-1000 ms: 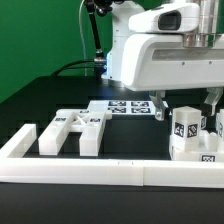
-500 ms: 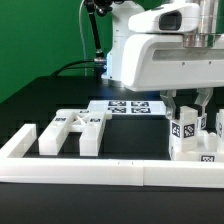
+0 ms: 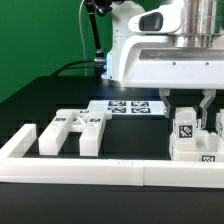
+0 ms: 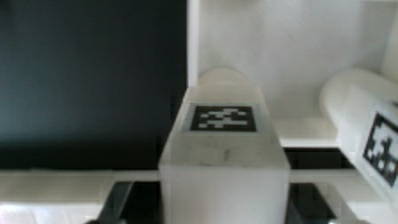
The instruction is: Assemble chair
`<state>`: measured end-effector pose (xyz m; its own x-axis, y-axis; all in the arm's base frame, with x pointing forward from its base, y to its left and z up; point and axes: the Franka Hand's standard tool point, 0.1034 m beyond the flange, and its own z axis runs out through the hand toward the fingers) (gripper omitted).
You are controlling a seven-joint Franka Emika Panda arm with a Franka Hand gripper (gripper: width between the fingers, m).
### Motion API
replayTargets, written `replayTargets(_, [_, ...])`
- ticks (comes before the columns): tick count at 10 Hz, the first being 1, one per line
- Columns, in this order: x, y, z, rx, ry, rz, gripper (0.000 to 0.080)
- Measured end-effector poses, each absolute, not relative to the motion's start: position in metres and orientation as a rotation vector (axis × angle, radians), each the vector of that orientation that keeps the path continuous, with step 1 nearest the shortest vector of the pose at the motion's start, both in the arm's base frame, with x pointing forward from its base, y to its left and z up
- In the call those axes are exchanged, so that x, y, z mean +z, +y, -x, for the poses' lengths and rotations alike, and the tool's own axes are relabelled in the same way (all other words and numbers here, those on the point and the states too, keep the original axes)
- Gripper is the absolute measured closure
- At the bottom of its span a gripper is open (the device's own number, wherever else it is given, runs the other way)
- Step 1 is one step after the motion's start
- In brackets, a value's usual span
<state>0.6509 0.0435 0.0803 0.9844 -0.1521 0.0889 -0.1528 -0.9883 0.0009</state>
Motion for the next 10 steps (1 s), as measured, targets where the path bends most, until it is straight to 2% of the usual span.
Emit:
replayTargets(3, [0.0791, 0.0459, -0.6486, 0.134, -0.818, -3.061, 0.0506])
replayTargets(7, [0.0789, 0.0461, -0.6487, 0.125, -1.361, -2.878, 0.0506])
replayTargets(10, [0.0791, 0.0459, -0.6488, 0.127, -1.311, -2.900, 0.0505])
